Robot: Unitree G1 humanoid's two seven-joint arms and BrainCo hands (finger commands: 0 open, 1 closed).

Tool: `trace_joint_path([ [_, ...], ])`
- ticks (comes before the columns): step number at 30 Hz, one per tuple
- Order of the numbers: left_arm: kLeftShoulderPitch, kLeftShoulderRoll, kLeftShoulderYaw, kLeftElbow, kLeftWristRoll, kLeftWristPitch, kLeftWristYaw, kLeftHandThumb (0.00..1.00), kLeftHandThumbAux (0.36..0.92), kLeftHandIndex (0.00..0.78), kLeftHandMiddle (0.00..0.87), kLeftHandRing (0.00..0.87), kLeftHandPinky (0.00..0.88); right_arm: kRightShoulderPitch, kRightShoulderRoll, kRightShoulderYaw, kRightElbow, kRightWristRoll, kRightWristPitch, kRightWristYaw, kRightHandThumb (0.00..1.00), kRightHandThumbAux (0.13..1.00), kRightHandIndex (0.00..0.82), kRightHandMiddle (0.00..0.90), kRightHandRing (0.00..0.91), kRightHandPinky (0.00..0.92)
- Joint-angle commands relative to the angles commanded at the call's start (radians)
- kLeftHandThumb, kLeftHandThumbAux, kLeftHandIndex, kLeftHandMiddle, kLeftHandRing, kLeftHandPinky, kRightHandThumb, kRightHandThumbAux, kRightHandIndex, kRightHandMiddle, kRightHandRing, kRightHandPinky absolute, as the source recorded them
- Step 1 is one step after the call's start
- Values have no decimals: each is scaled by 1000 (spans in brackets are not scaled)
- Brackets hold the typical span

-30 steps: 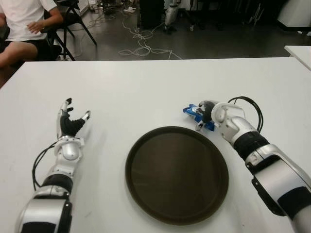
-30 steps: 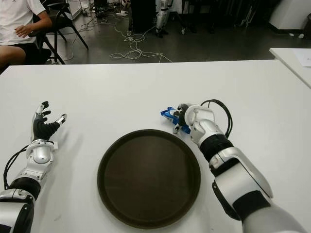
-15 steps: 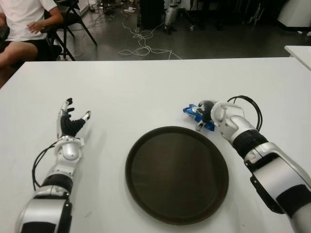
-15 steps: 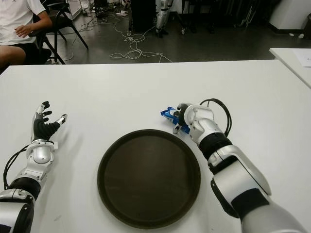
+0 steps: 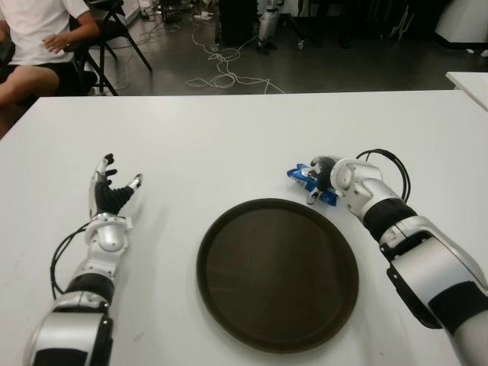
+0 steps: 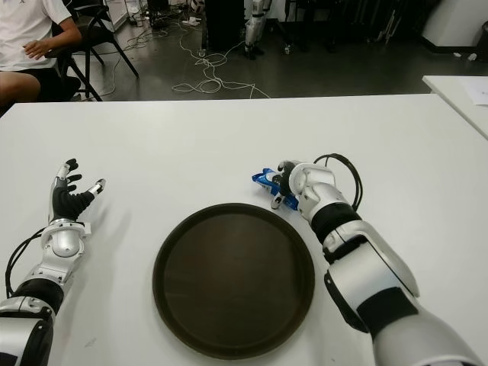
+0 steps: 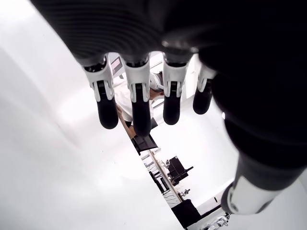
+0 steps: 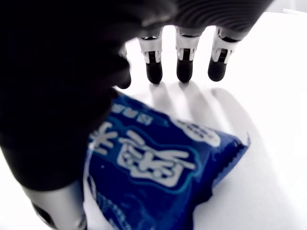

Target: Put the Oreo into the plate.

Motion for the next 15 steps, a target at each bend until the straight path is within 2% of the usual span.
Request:
trace_joint_path([
  [7,4,0,-4,-5,5,-3,3,243,709,81,139,160,193,-24,-26,-16,68,23,-81,5,0,822,30,67,19,0],
  [10,4,0,-6,-7,7,-3,4,232,714,78,131,151,171,-30,-25,-18,89,26,-104,-1,0,823,32,59,13,0],
  [15,6,-5,3,-10,-5,-7,-2,248,708,77,129,145,173,-72,-11,-3,76,15,-68,69,0,815,33,50,6,0],
])
